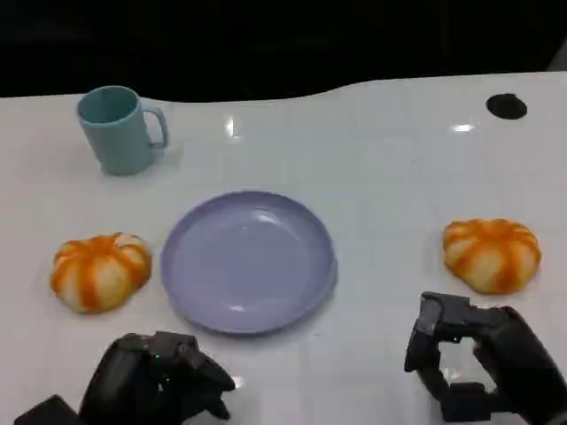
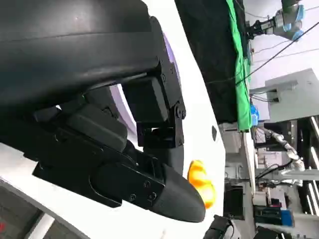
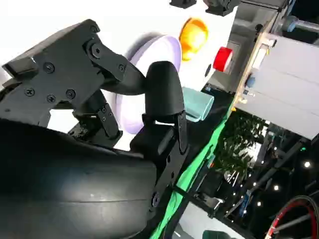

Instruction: Grasp the bread from the table and place it into the plate.

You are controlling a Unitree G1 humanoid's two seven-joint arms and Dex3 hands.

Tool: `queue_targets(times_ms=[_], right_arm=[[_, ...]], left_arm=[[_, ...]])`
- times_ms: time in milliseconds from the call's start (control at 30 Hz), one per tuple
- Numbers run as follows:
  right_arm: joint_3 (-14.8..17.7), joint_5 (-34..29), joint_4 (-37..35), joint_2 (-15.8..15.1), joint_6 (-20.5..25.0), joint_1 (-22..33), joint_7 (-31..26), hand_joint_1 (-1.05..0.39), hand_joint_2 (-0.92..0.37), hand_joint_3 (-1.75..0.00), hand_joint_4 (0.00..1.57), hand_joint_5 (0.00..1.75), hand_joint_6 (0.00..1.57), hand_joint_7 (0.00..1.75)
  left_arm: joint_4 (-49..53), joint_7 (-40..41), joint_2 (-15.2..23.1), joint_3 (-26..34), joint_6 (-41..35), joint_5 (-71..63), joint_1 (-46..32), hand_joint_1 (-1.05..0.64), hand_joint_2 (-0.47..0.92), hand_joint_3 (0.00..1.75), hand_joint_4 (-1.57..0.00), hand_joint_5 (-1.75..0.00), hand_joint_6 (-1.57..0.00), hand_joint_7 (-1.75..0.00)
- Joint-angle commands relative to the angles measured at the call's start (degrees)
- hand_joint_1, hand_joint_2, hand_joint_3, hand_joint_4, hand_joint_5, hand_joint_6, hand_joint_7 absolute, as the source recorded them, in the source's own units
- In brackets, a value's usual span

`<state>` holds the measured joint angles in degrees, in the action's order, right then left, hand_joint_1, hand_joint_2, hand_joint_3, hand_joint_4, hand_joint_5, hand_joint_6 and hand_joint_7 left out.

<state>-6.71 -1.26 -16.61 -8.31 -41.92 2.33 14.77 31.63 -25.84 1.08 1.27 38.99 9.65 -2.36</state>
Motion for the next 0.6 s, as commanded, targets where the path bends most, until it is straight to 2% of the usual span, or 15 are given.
queue_targets(times_ms=[33, 600], right_arm=[[0.82, 0.33, -0.17, -0.63, -0.72, -0.18, -0.08, -0.17, -0.47, -1.20, 0.86, 1.74, 0.79, 1.47], [0.84, 0.12, -0.09, -0.65, -0.59, -0.16, -0.18, -0.16, -0.46, -1.21, 0.86, 1.74, 0.81, 1.45]], left_arm=[[-0.43, -0.46, 0.67, 0.18, -0.31, 0.72, -0.37, -1.05, 0.90, 0.00, -1.25, -0.92, -1.33, -0.58], [-0.60, -0.06, 0.67, 0.23, -0.56, 0.35, -0.36, -1.05, 0.90, 0.00, -1.26, -0.93, -1.34, -0.59]])
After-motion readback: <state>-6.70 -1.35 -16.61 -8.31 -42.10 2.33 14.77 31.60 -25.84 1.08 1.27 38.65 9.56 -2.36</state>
